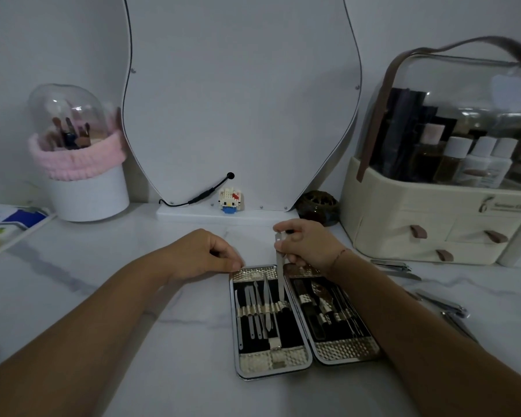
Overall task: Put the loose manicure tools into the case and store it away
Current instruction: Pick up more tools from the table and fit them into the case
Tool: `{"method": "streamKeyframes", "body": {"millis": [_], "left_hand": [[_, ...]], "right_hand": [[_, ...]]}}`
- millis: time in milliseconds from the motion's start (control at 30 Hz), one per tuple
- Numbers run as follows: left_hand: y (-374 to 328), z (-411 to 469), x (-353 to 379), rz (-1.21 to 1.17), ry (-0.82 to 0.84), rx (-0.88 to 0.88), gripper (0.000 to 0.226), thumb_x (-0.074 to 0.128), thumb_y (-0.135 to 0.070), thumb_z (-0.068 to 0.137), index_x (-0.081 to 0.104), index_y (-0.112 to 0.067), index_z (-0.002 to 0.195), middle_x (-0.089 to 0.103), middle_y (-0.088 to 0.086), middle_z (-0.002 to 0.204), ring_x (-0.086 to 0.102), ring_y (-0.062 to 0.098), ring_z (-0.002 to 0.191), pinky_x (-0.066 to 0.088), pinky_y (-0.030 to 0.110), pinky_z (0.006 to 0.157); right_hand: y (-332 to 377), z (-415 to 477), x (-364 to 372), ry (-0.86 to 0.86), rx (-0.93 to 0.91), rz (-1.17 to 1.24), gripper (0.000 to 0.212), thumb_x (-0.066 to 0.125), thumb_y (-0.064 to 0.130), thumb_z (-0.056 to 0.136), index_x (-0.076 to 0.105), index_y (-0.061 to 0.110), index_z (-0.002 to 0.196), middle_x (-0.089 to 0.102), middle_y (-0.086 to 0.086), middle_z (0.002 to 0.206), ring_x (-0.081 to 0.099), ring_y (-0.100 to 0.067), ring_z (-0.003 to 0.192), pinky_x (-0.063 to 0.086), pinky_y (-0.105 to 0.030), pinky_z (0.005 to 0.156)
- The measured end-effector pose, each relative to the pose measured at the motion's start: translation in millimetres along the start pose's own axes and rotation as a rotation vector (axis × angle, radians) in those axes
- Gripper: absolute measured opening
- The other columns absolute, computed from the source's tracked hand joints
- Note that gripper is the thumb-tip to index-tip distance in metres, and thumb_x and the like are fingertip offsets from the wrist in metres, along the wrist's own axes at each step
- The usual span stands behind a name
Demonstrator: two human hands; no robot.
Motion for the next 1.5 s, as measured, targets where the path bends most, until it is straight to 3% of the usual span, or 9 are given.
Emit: {"method": "streamKeyframes", "body": {"millis": [167, 333, 533, 700, 867, 1000, 1133, 1333, 1500], "left_hand": [[-0.7, -1.0, 0.3, -0.02, 0.001, 0.001, 0.006, 0.075, -0.022, 0.078, 0.078, -0.027, 0.08, 0.076, -0.001, 0.089, 0.066, 0.006, 0.085, 0.048, 0.024, 0.09], [-1.9, -1.3, 0.9, 0.0, 0.003, 0.01, 0.005, 0.074, -0.024, 0.079, 0.077, -0.026, 0.082, 0.076, -0.001, 0.088, 0.065, 0.005, 0.083, 0.048, 0.021, 0.085], [-1.9, -1.3, 0.4, -0.017, -0.002, 0.009, 0.008, 0.074, -0.023, 0.078, 0.077, -0.03, 0.077, 0.076, -0.001, 0.088, 0.066, 0.006, 0.084, 0.048, 0.019, 0.084], [-2.0, -1.3, 0.3, -0.02, -0.003, 0.004, 0.007, 0.074, -0.022, 0.078, 0.077, -0.028, 0.079, 0.076, -0.002, 0.089, 0.066, 0.005, 0.084, 0.047, 0.018, 0.083], [-1.4, -1.3, 0.3, -0.023, -0.006, 0.003, 0.008, 0.074, -0.021, 0.079, 0.078, -0.028, 0.079, 0.076, -0.005, 0.087, 0.065, 0.001, 0.083, 0.048, 0.016, 0.083], [-1.2, -2.0, 0.6, -0.029, -0.002, -0.001, 0.009, 0.074, -0.019, 0.079, 0.077, -0.027, 0.079, 0.076, -0.011, 0.085, 0.065, -0.004, 0.082, 0.045, 0.013, 0.081], [1.1, -0.5, 0.0, -0.029, -0.013, -0.009, 0.008, 0.074, -0.02, 0.078, 0.077, -0.027, 0.078, 0.076, -0.01, 0.089, 0.066, 0.0, 0.088, 0.043, 0.013, 0.082], [-0.4, 0.0, 0.4, -0.024, -0.007, 0.015, 0.01, 0.074, -0.019, 0.078, 0.078, -0.028, 0.075, 0.076, -0.01, 0.09, 0.067, 0.003, 0.091, 0.046, 0.018, 0.088], [-2.8, -1.9, 1.2, 0.001, -0.004, 0.026, 0.007, 0.074, -0.023, 0.077, 0.078, -0.029, 0.074, 0.076, -0.01, 0.088, 0.067, -0.001, 0.085, 0.046, 0.019, 0.086]], "right_hand": [[4.6, -1.2, 5.8, 0.061, -0.052, -0.121, 0.017, 0.063, 0.004, 0.082, 0.068, 0.002, 0.098, 0.062, 0.007, 0.064, 0.051, 0.006, 0.043, 0.039, -0.004, 0.046], [7.4, -3.0, 12.7, 0.113, -0.101, -0.289, 0.012, 0.066, 0.012, 0.081, 0.073, 0.008, 0.09, 0.069, 0.005, 0.078, 0.061, -0.001, 0.069, 0.051, -0.012, 0.071], [14.4, -9.3, 19.8, 0.168, -0.137, -0.376, 0.01, 0.068, 0.013, 0.079, 0.073, 0.008, 0.086, 0.066, 0.011, 0.069, 0.06, 0.002, 0.063, 0.05, -0.009, 0.067], [13.3, -10.6, 20.1, 0.18, -0.131, -0.359, 0.01, 0.068, 0.007, 0.078, 0.072, 0.003, 0.086, 0.058, 0.013, 0.053, 0.051, 0.009, 0.043, 0.038, -0.002, 0.048], [9.0, -8.4, 14.0, 0.113, -0.138, -0.319, 0.01, 0.066, 0.014, 0.081, 0.072, 0.009, 0.087, 0.067, 0.011, 0.074, 0.061, 0.0, 0.068, 0.048, -0.012, 0.069], [17.2, -17.8, -8.4, 0.036, -0.118, -0.247, 0.013, 0.063, 0.016, 0.083, 0.07, 0.007, 0.091, 0.067, 0.007, 0.081, 0.059, -0.006, 0.071, 0.048, -0.011, 0.063], [33.2, -41.2, -72.2, -0.106, -0.112, -0.381, 0.01, 0.066, 0.019, 0.081, 0.071, 0.012, 0.086, 0.066, 0.007, 0.076, 0.055, -0.001, 0.065, 0.042, -0.004, 0.053], [-12.2, -79.3, -117.1, -0.098, 0.086, -0.703, 0.023, 0.074, 0.023, 0.073, 0.067, 0.031, 0.052, 0.06, 0.015, 0.049, 0.058, 0.002, 0.061, 0.036, -0.019, 0.082], [-26.4, -93.2, -120.3, -0.151, 0.114, -0.851, 0.013, 0.072, 0.03, 0.075, 0.064, 0.027, 0.065, 0.053, 0.016, 0.058, 0.048, 0.001, 0.061, 0.026, -0.003, 0.054]]}}
Point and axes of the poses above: each hand's wrist, its own z-axis towards the middle knuckle, its own x-axis out of the palm, y = z × x, the point moved 9 cm from there along z, towards the middle knuckle
